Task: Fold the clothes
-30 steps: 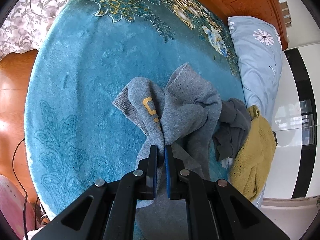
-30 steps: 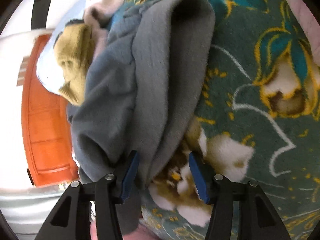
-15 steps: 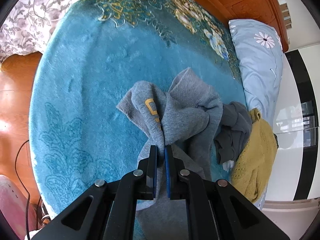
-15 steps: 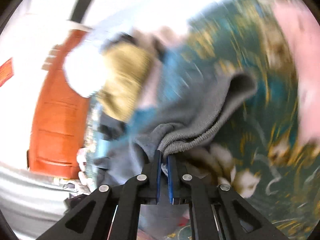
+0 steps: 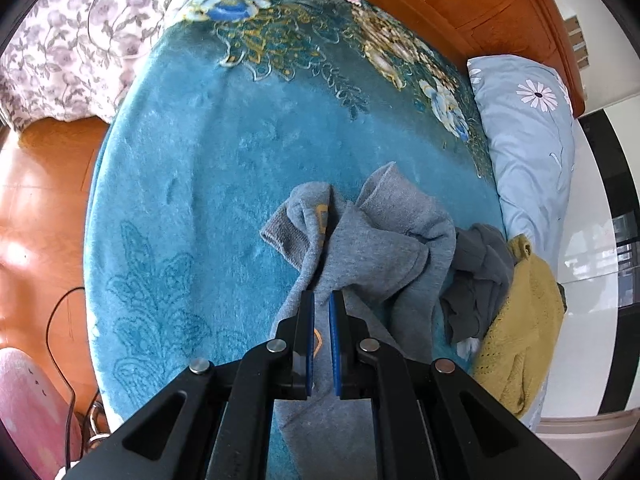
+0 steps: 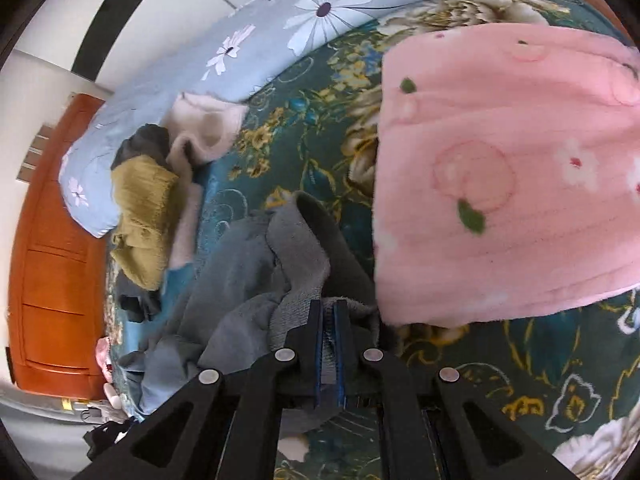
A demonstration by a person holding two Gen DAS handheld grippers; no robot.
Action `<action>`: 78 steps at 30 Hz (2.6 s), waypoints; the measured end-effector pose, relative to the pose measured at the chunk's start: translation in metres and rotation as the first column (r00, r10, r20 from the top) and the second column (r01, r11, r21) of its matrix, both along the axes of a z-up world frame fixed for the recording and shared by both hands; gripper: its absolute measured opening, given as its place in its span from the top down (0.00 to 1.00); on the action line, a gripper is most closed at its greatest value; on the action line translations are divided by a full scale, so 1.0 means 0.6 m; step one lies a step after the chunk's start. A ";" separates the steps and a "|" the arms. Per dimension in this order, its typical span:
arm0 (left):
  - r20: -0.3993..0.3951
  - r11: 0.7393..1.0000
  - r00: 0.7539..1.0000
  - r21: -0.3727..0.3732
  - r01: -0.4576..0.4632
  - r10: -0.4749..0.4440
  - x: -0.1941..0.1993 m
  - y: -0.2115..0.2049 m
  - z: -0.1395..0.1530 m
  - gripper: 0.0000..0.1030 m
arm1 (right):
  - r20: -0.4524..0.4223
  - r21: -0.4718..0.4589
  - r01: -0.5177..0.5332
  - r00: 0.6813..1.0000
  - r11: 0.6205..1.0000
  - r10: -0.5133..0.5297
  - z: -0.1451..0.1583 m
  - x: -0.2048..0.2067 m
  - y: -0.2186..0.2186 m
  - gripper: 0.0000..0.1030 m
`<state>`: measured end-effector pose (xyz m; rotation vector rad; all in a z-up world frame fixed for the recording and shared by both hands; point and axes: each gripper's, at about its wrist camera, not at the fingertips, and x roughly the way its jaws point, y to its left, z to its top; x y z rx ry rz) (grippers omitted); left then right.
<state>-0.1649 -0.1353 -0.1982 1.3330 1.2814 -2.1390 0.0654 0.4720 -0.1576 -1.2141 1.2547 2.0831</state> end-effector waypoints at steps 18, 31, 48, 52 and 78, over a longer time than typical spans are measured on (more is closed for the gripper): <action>0.019 0.995 0.999 0.091 -0.043 0.042 -0.041 -0.115 -0.028 0.53 | 0.003 0.069 -0.095 0.995 0.993 0.095 0.030 -0.031 -0.009 0.90; 0.027 0.963 0.999 0.267 0.027 -0.035 -0.108 -0.100 -0.069 0.94 | 0.043 0.044 -0.145 0.989 0.988 0.143 0.012 -0.071 -0.046 0.90; 0.125 0.988 0.982 -0.043 0.145 -0.139 -0.096 -0.116 -0.052 0.94 | 0.045 0.078 -0.152 0.988 0.985 0.148 0.007 -0.070 -0.047 0.90; 0.088 0.977 0.987 -0.153 0.149 -0.136 -0.128 -0.107 0.017 0.64 | 0.023 0.106 -0.160 0.987 0.981 0.158 0.020 -0.080 -0.031 0.90; 0.106 0.931 0.938 -0.126 0.342 -0.330 -0.305 0.044 0.039 0.94 | -0.062 -0.049 -0.122 0.991 0.991 0.119 -0.047 -0.178 0.058 0.95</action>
